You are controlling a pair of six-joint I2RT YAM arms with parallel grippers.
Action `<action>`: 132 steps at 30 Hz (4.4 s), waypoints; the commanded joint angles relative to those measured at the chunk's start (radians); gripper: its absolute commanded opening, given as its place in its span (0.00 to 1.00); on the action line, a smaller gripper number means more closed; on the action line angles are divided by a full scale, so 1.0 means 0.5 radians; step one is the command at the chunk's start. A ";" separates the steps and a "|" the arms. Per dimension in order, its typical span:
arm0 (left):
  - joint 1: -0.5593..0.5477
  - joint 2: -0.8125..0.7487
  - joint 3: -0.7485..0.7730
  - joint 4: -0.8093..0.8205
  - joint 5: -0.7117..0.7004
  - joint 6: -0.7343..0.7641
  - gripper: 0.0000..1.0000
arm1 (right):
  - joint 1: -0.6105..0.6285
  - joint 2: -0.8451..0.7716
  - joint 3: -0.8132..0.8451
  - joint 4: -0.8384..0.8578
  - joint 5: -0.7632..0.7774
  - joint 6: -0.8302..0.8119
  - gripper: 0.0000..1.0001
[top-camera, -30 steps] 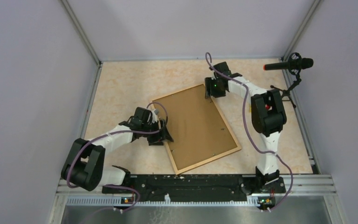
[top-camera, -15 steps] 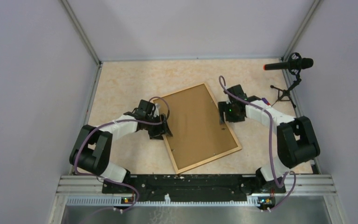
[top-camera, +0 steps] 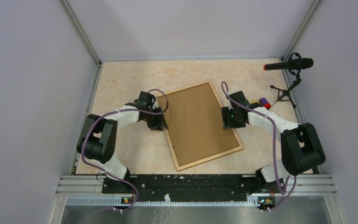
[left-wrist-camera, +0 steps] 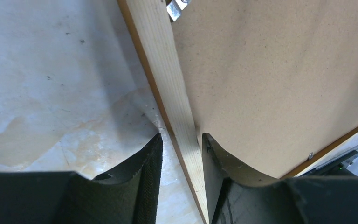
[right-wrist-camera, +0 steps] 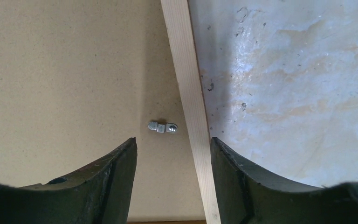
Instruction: Put the photo into the frame
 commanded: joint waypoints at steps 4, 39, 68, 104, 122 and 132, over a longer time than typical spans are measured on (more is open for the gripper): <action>0.029 0.040 -0.011 -0.018 -0.122 0.089 0.41 | 0.042 0.083 0.054 0.080 0.130 0.015 0.56; 0.047 0.053 -0.023 0.019 -0.064 0.081 0.37 | 0.077 0.104 -0.033 0.107 0.331 0.102 0.33; 0.049 0.045 -0.078 0.061 0.020 0.067 0.34 | 0.008 0.138 -0.033 0.158 0.147 0.328 0.41; 0.047 0.045 -0.060 0.067 0.023 0.052 0.30 | 0.138 0.139 0.048 -0.044 0.454 0.361 0.32; 0.396 -0.554 0.009 -0.208 -0.710 0.007 0.86 | 0.987 0.437 0.725 -0.005 -0.108 1.217 0.72; 0.592 -0.675 -0.083 -0.154 -0.732 -0.085 0.89 | 1.369 1.126 1.567 -0.719 0.006 1.677 0.63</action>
